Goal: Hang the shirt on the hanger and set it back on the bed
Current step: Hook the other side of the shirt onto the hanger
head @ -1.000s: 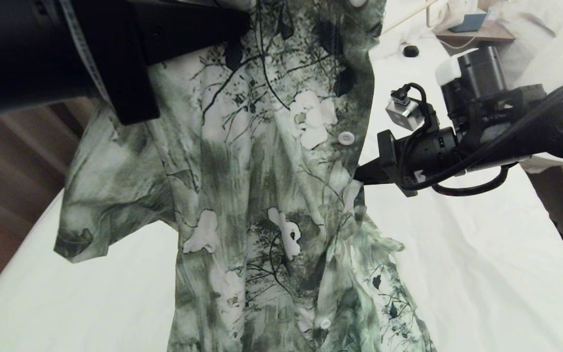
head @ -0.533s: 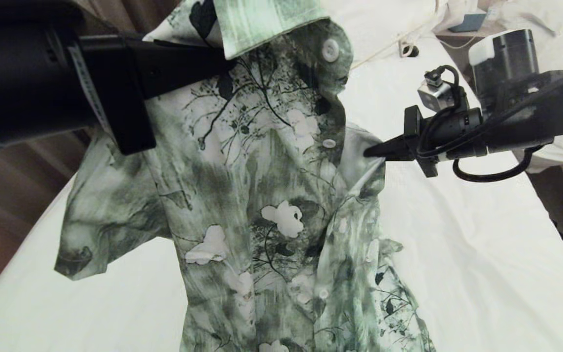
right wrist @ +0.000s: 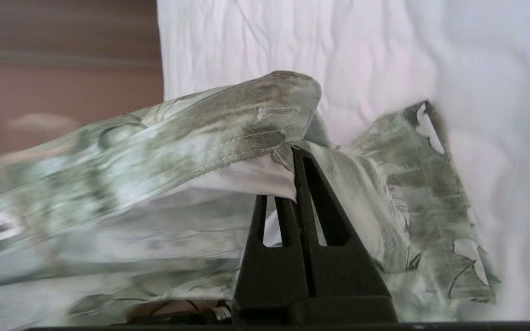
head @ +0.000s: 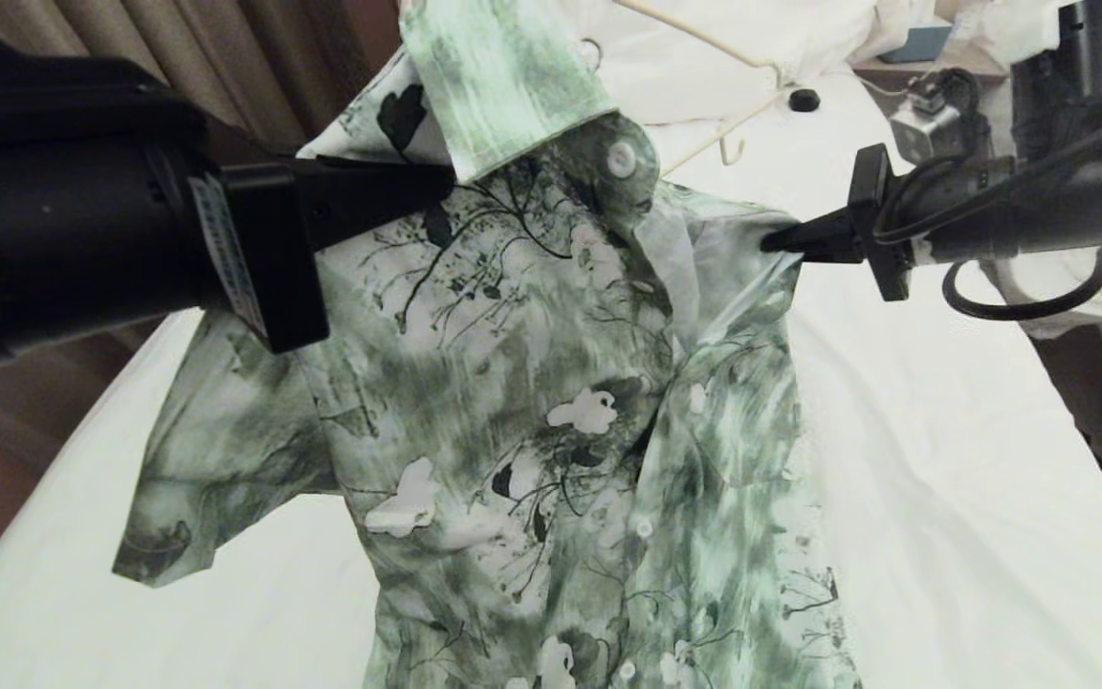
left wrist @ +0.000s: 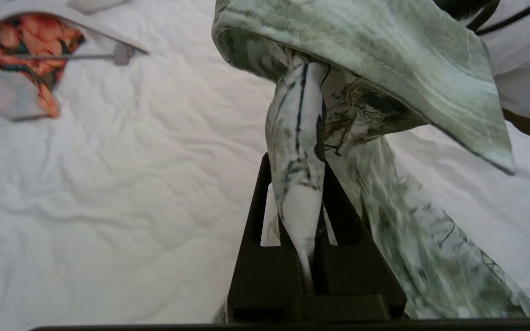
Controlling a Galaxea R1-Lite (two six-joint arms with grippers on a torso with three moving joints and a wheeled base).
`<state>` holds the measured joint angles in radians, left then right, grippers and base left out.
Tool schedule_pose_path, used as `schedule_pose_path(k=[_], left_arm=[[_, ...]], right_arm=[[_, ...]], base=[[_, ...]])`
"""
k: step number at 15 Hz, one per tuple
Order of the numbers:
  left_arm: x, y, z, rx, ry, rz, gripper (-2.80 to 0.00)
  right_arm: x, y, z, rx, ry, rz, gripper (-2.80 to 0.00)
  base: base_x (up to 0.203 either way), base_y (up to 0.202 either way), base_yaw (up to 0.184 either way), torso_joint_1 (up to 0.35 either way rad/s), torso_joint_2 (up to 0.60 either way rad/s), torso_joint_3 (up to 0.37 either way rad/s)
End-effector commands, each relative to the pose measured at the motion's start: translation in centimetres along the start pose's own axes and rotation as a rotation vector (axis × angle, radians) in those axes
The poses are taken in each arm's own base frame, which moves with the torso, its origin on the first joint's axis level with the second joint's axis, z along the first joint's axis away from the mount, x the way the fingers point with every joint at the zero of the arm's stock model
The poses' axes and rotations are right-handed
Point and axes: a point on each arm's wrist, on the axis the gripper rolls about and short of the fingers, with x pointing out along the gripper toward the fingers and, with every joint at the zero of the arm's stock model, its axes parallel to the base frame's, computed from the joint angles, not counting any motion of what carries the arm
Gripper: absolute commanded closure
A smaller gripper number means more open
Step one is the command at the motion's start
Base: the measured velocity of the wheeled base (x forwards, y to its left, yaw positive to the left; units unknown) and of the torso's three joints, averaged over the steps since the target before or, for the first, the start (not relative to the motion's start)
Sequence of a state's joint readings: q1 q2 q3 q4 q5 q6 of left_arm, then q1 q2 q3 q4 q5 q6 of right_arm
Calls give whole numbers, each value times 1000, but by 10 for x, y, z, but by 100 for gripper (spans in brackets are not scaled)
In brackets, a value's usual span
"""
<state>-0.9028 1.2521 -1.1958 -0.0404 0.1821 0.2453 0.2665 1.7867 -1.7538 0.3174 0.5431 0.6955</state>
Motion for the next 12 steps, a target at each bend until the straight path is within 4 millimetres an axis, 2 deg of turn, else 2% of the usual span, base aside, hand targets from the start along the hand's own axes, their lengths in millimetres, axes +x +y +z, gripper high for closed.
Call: schedule_pose_path(k=[1,12], left_arm=[[1,2,-5,-9,21,14,0],[-24,1,-6,-51,-10,-14,0]], right_arm=[[-8,4,3,-6,-20,6,0],[-5,2,22,-27,-87,-3,0]], base=[[0,0,0,0,0,0],[0,0,0,0,0,0]])
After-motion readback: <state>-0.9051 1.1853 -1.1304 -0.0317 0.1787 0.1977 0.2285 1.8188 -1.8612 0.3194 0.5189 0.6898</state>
